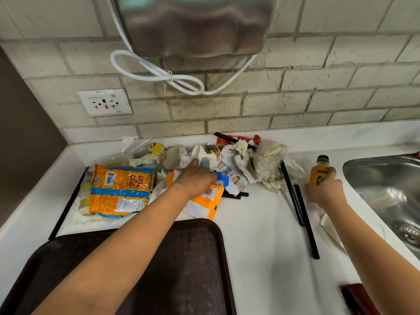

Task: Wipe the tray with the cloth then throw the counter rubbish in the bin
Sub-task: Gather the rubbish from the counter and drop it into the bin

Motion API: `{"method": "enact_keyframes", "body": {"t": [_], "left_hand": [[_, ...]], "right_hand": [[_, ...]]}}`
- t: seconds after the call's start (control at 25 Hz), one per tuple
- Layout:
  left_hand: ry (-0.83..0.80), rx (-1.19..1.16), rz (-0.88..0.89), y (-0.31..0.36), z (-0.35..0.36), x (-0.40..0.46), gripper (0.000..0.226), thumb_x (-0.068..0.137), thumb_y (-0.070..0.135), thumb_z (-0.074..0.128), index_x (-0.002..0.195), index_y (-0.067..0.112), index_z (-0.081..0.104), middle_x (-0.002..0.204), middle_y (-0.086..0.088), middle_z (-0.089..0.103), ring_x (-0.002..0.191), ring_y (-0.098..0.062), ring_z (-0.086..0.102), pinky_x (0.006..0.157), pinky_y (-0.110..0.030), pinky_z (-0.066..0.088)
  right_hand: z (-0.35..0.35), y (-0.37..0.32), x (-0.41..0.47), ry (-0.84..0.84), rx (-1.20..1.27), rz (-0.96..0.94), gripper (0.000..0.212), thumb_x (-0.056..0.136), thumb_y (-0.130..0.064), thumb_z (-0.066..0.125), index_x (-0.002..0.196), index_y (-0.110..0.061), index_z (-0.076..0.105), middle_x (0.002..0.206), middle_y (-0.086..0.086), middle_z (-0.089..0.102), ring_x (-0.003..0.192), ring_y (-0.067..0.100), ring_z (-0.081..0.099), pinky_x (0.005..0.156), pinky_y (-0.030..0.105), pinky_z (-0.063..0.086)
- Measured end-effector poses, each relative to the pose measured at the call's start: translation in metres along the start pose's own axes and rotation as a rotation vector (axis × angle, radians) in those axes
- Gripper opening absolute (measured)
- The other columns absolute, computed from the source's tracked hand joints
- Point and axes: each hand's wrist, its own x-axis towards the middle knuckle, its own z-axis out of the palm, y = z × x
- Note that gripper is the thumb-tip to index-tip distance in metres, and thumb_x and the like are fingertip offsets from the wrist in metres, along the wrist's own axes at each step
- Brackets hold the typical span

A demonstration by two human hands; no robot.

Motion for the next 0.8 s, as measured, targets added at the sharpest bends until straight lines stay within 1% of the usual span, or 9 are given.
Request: {"method": "enact_keyframes", "body": {"t": [0.08,0.24,0.32,0.44,0.56,0.64,0.68,0.72,0.8], "left_hand": [[0.069,-0.093,-0.051,-0.006,-0.013,-0.004,0.024,0.093,0.03,0.052,0.114,0.018,0.051,0.108,-0.007,0.065,0.109,-0.027,0.054,0.106,-0.034,0.021],[0.233,-0.228,-0.146,-0.009,-0.038,-0.02,0.042,0.098,0.031,0.043,0.138,0.022,0.038,0.126,-0.011,0.057,0.116,-0.033,0.049,0.083,-0.034,0.04],[0.353,-0.355,-0.199,-0.008,-0.047,-0.027,0.037,0.097,0.03,0.044,0.131,0.014,0.042,0.117,-0.013,0.061,0.107,-0.034,0.055,0.07,-0.033,0.039],[0.614,-0.703,-0.323,-0.007,-0.057,-0.037,0.023,0.094,0.027,0.049,0.111,0.011,0.052,0.096,-0.015,0.065,0.089,-0.033,0.061,0.066,-0.035,0.047],[0.874,-1.114,-0.522,0.002,-0.065,-0.052,0.014,0.091,0.015,0.055,0.1,0.005,0.057,0.097,-0.015,0.067,0.083,-0.023,0.059,0.069,-0.03,0.046],[0.933,-1.381,-0.633,0.011,-0.066,-0.064,0.005,0.089,0.01,0.057,0.093,0.007,0.055,0.098,-0.014,0.065,0.085,-0.023,0.059,0.073,-0.032,0.048],[0.939,-1.522,-0.667,0.015,-0.065,-0.07,0.005,0.089,0.009,0.057,0.088,0.012,0.053,0.097,-0.012,0.064,0.089,-0.027,0.062,0.074,-0.038,0.054],[0.938,-1.66,-0.686,0.019,-0.064,-0.077,0.01,0.089,0.008,0.057,0.085,0.015,0.051,0.097,-0.011,0.062,0.092,-0.03,0.063,0.071,-0.043,0.057],[0.922,-1.879,-0.686,0.032,-0.062,-0.098,0.009,0.091,0.005,0.055,0.091,0.013,0.05,0.101,-0.01,0.061,0.093,-0.028,0.064,0.057,-0.034,0.059]], "right_hand": [[-0.008,-0.003,-0.003,0.054,0.062,-0.032,0.077,0.079,-0.023,0.063,0.141,-0.024,0.016,0.122,0.024,0.041,0.103,0.046,0.05,0.085,0.054,0.05],[-0.022,-0.01,-0.021,0.114,0.241,-0.118,0.075,0.082,-0.016,0.065,0.142,-0.012,0.021,0.125,0.024,0.045,0.111,0.04,0.05,0.082,0.039,0.041],[-0.025,-0.015,-0.038,0.092,0.347,-0.144,0.074,0.082,-0.017,0.066,0.142,-0.012,0.022,0.125,0.02,0.05,0.109,0.036,0.052,0.085,0.039,0.042],[-0.024,-0.018,-0.065,0.046,0.456,-0.151,0.076,0.082,-0.018,0.066,0.144,-0.015,0.022,0.125,0.018,0.052,0.107,0.033,0.054,0.091,0.041,0.045],[-0.027,-0.016,-0.096,0.003,0.519,-0.154,0.074,0.083,-0.018,0.065,0.144,-0.018,0.023,0.128,0.016,0.05,0.109,0.032,0.053,0.091,0.039,0.044],[-0.03,-0.013,-0.117,-0.025,0.571,-0.162,0.073,0.083,-0.017,0.066,0.143,-0.019,0.026,0.13,0.016,0.049,0.105,0.03,0.053,0.091,0.039,0.045],[-0.031,-0.01,-0.127,-0.041,0.597,-0.169,0.072,0.082,-0.016,0.066,0.142,-0.019,0.027,0.131,0.015,0.049,0.102,0.027,0.052,0.089,0.037,0.045],[-0.032,-0.008,-0.136,-0.061,0.623,-0.174,0.071,0.083,-0.015,0.066,0.142,-0.019,0.028,0.132,0.015,0.048,0.1,0.026,0.052,0.086,0.036,0.044],[-0.037,-0.002,-0.161,-0.08,0.669,-0.186,0.07,0.083,-0.014,0.066,0.142,-0.019,0.029,0.133,0.013,0.047,0.098,0.024,0.05,0.083,0.034,0.043]]}}
